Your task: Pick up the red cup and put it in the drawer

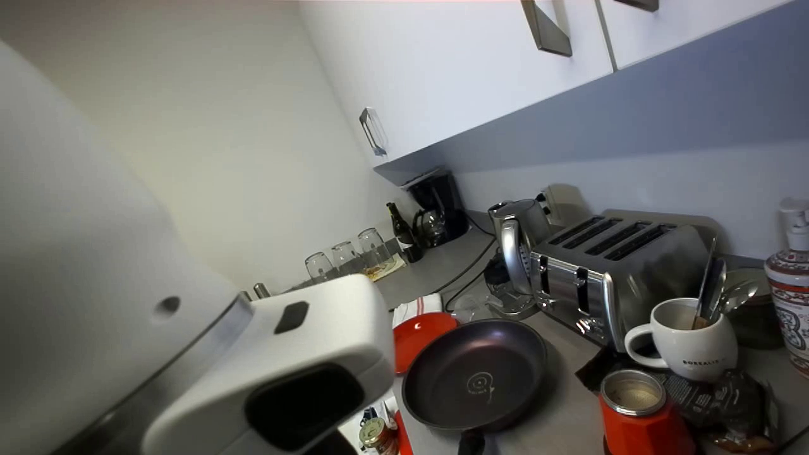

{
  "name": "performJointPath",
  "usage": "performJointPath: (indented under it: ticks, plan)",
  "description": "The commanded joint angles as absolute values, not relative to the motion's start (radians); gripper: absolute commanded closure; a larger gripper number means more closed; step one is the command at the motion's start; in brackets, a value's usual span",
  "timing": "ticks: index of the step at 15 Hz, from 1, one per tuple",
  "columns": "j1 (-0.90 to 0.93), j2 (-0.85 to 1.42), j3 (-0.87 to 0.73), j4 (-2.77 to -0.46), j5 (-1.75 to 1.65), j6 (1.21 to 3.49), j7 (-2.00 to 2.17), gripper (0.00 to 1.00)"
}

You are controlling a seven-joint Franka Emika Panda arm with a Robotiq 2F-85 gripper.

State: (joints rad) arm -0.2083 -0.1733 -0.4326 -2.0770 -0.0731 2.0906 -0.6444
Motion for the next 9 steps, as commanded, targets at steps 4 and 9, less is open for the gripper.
performJointPath:
  ticks: [4,9]
  plan:
    - [-0.252,-0.05,-0.424,-2.021,-0.009,2.174,-0.856,0.0]
    - [-0.284,0.027,-0.407,-2.031,0.005,2.237,-0.922,0.0]
